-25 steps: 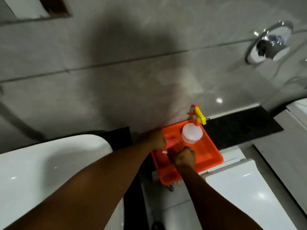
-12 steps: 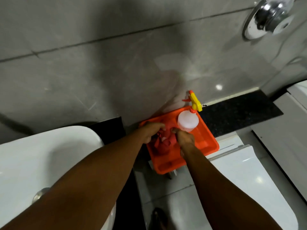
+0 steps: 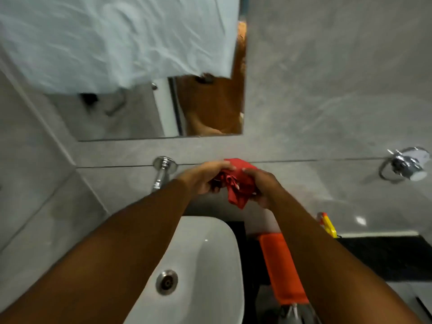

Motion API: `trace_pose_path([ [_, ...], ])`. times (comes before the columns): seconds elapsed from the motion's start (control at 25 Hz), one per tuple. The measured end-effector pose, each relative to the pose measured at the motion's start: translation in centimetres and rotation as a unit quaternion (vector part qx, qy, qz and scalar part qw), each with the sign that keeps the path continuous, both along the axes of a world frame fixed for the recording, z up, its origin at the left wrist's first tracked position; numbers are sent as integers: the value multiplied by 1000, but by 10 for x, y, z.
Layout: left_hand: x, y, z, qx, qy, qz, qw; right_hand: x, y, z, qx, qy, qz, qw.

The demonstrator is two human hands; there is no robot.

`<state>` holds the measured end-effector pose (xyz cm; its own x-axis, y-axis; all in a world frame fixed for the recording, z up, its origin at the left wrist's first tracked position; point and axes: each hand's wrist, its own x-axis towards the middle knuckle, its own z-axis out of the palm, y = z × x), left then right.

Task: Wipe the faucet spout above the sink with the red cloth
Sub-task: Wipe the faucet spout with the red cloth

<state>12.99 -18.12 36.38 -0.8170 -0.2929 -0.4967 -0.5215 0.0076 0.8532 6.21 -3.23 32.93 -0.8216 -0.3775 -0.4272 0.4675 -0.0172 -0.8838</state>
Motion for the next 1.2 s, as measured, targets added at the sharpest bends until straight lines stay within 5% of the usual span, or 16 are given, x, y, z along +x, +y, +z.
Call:
trace_pose_path([
  [0.2, 82, -97, 52, -77, -5, 111, 991, 51, -98, 53, -48, -9, 86, 995],
  [0.44, 124, -140, 36, -224, -23, 176, 958, 83, -171, 35, 83, 84, 48, 992],
  [0.48, 124, -140, 31, -293, -32, 191, 936, 84, -176, 30, 99, 99, 41, 989],
  [0.6, 115, -129, 28, -611, -66, 156, 774, 85, -176, 25, 133, 167, 39, 976],
  [0.64, 112, -121, 30, -657, -58, 105, 744, 87, -170, 27, 149, 230, 38, 961],
  [0.72, 103, -107, 26, -640, -63, 30, 766, 85, -152, 31, 197, 425, 0, 884],
  [0.84, 95, -94, 11, -593, -47, 24, 804, 58, -123, 38, 294, 654, -81, 692],
  [0.96, 84, -87, 10, -613, -48, 0, 788, 23, -109, 38, 324, 752, -58, 570],
  [1.08, 63, -94, 14, -570, -75, 34, 818, -14, -113, 22, 327, 822, -79, 459],
  [1.2, 64, -116, 3, -404, -16, 124, 906, -36, -125, 9, 322, 846, -132, 403],
])
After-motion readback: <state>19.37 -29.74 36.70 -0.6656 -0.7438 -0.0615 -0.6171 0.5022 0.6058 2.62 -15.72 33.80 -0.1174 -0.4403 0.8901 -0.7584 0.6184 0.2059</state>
